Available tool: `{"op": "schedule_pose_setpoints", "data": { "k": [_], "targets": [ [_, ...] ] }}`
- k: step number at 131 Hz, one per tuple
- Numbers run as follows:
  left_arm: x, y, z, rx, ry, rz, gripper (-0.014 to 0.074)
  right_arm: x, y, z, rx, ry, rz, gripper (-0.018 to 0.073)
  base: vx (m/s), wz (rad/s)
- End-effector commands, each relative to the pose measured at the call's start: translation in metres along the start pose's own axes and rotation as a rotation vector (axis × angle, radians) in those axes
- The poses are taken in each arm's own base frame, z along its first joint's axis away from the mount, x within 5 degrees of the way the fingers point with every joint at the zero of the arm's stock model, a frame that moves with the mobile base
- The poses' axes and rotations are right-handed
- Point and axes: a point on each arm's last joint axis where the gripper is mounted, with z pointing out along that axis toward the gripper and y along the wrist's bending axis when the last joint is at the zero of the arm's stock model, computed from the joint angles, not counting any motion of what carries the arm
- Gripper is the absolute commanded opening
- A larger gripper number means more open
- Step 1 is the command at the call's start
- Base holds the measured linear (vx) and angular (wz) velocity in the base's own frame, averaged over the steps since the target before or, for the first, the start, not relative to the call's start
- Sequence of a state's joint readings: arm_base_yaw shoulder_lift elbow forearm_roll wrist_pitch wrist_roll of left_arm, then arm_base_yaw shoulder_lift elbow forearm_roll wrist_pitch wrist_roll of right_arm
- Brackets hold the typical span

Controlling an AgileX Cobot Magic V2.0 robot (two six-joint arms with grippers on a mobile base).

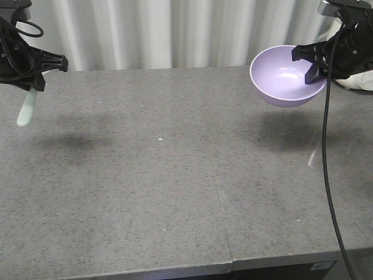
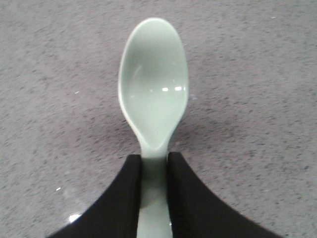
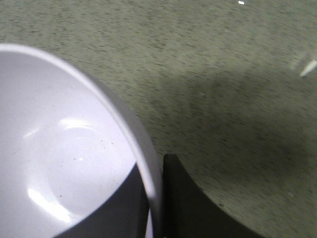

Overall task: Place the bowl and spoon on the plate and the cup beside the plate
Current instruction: 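Drive the base holding spoon and bowl to the counter with the plate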

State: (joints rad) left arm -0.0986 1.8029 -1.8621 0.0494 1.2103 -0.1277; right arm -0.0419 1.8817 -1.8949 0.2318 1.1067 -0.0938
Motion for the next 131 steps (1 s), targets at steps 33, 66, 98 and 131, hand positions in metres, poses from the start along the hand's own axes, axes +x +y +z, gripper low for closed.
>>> {"op": "schedule_pose_setpoints", "data": {
  "k": [33, 66, 98, 131],
  "targets": [
    [-0.0056, -0.0017, -0.0332, 0.018, -0.119, -0.001, -0.0007, -0.0105, 0.0054, -0.0346, -0.003, -0.131, -0.016, -0.0004, 0.00, -0.37],
    [-0.0056, -0.0017, -0.0332, 0.018, -0.119, -0.001, -0.0007, -0.0104, 0.0054, -0.0346, -0.003, -0.130, -0.016, -0.0004, 0.00, -0.45],
    [-0.0056, -0.0017, -0.0332, 0.018, -0.119, -0.001, -0.0007, -0.0104, 0.0054, -0.0346, -0.003, -0.130, -0.016, -0.0004, 0.00, -0.41],
    [-0.0056, -0.0017, -0.0332, 0.018, -0.119, -0.001, -0.0007, -0.0103, 0.0054, -0.0346, -0.004, -0.129, -0.016, -0.0004, 0.00, -0.38]
  ]
}}
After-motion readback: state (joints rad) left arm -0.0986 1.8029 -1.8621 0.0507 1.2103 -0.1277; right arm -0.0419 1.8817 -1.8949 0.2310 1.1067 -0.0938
